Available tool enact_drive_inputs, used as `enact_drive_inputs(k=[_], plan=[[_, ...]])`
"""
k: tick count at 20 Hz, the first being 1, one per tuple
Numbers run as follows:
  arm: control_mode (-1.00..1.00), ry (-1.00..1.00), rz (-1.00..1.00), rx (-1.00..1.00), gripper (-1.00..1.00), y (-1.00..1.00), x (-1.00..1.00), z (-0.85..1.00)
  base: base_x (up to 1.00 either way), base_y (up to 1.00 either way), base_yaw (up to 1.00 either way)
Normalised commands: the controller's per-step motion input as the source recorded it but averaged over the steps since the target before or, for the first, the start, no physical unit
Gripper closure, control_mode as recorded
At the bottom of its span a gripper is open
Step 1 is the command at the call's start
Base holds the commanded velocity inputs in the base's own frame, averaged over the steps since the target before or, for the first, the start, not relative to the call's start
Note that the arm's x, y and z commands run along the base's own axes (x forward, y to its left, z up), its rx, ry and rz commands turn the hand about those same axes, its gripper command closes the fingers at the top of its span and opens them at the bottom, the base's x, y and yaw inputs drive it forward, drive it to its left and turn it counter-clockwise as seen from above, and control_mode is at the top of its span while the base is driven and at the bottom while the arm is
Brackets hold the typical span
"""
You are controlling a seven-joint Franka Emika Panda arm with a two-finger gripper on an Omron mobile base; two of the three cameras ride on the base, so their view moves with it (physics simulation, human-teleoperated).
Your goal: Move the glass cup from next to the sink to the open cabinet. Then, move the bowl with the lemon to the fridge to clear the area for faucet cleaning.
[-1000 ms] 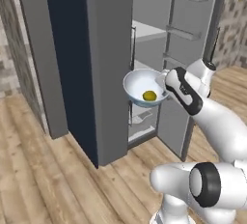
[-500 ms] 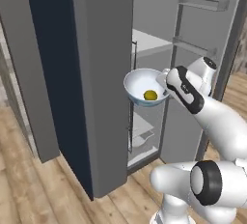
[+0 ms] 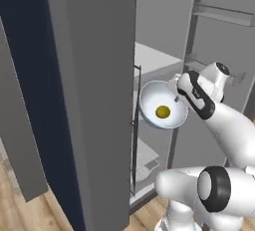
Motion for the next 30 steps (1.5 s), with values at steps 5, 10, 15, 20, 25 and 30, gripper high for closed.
enact_drive_inputs(k=[5, 10, 15, 20, 25, 30], plan=[[1.0, 0.0, 0.0, 0.0, 1.0, 0.0, 0.0, 0.0, 0.06, -0.18, -0.07], [1.0, 0.0, 0.0, 0.0, 1.0, 0.0, 0.0, 0.0, -0.28, -0.01, -0.01], [1.0, 0.0, 0.0, 0.0, 1.0, 0.0, 0.0, 0.0, -0.06, -0.04, -0.12], [1.0, 0.0, 0.0, 0.0, 1.0, 0.0, 0.0, 0.0, 0.12, -0.5, -0.22], [1.0, 0.0, 0.0, 0.0, 1.0, 0.0, 0.0, 0.0, 0.02, -0.17, -0.07], [-1.0, -0.06, -0.08, 0.0, 1.0, 0.14, 0.0, 0.76, 0.03, 0.02, -0.01]])
